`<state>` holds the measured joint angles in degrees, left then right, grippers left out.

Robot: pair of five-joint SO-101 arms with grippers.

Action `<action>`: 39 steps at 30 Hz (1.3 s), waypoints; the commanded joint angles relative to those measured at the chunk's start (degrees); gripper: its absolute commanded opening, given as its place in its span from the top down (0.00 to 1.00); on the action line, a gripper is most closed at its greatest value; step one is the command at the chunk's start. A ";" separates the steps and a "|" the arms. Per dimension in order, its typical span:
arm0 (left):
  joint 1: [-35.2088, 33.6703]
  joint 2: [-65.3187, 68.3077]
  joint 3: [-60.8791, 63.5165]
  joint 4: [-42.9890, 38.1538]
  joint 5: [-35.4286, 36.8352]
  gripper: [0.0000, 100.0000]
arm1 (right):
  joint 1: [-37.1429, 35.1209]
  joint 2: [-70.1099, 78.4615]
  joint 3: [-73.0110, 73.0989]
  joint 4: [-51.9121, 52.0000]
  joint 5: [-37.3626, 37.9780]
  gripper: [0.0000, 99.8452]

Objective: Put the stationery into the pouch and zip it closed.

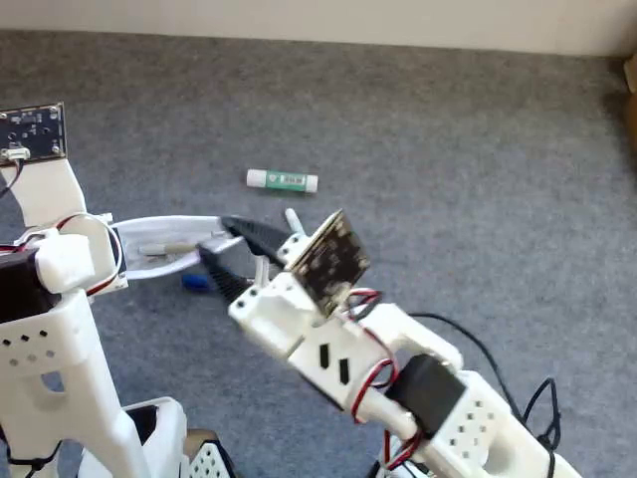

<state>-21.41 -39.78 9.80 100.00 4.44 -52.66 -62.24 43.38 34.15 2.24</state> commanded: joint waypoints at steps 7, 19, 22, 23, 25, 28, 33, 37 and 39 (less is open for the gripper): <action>0.84 0.66 0.04 0.09 0.18 0.99 | 9.63 -1.27 -12.70 16.13 0.18 0.88; 0.84 0.66 0.04 0.09 0.18 0.99 | 20.00 22.02 -17.63 18.33 0.18 0.88; 0.84 0.66 0.04 0.09 0.18 0.99 | 20.00 28.09 -18.68 18.24 0.18 0.88; 0.84 0.66 0.04 0.09 0.18 0.99 | 20.00 29.93 -19.21 18.24 0.18 0.88; 0.84 0.66 0.04 0.09 0.18 0.99 | 20.09 33.63 -20.35 18.24 0.18 0.88; 0.84 0.66 0.04 0.09 0.18 0.99 | 20.09 39.16 -22.20 18.24 0.18 0.88; 0.84 0.66 0.13 0.09 0.18 0.99 | 20.18 48.48 -26.24 18.15 0.18 0.88; 0.84 0.66 0.13 0.09 0.18 0.99 | 21.41 55.69 -30.02 18.15 0.18 0.88; 0.84 0.66 0.40 0.09 0.18 0.99 | 22.37 59.30 -32.40 18.15 0.18 0.88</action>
<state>-21.41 -39.78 9.80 100.00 4.44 -32.00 -5.19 16.75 52.18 2.24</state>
